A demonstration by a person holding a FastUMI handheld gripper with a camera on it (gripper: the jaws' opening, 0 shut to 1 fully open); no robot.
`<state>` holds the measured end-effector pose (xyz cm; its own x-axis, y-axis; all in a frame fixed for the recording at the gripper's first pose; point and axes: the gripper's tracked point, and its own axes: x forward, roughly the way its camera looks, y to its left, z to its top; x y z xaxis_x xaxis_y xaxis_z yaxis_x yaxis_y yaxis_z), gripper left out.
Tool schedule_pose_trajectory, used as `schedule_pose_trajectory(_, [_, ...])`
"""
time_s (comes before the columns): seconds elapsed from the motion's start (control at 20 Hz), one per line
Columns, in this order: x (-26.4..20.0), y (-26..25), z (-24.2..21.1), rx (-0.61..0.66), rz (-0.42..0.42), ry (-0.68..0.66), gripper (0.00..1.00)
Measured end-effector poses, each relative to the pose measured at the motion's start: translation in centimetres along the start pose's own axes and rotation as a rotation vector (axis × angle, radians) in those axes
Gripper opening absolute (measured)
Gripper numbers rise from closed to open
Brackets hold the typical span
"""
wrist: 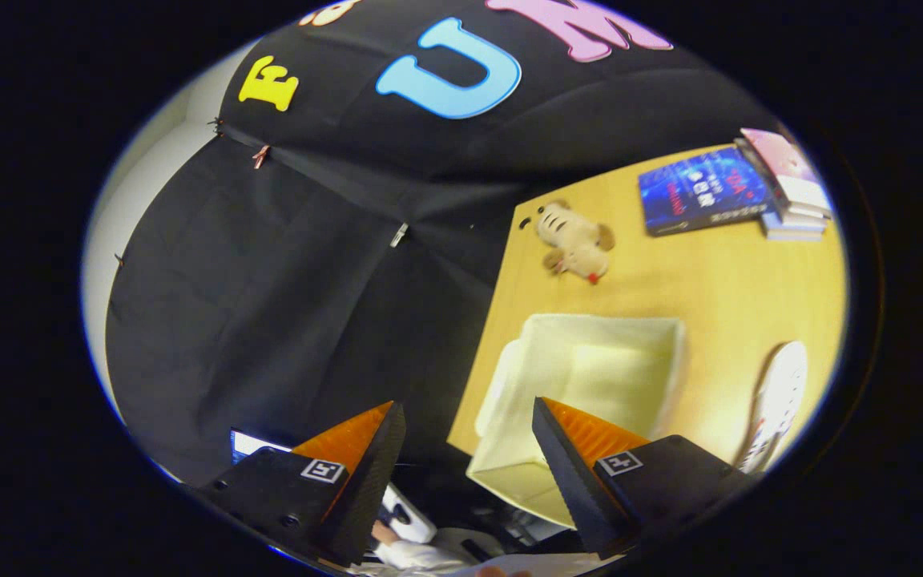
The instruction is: Open the storage box then place both shoes into the box .Put the left shoe in first, then the right shoe, with the right side of both shoes facing outward in a uniform manner.
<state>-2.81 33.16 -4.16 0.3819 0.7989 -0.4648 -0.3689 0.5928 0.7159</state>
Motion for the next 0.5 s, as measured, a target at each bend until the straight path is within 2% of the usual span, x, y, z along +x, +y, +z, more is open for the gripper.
schedule_pose_trajectory(0.2, [-5.7, -6.8, 1.0, -0.116, -0.174, -0.104, 0.98])
schedule_pose_trajectory(0.5, [-12.4, -19.1, 0.0, -0.279, -0.487, -0.124, 0.98])
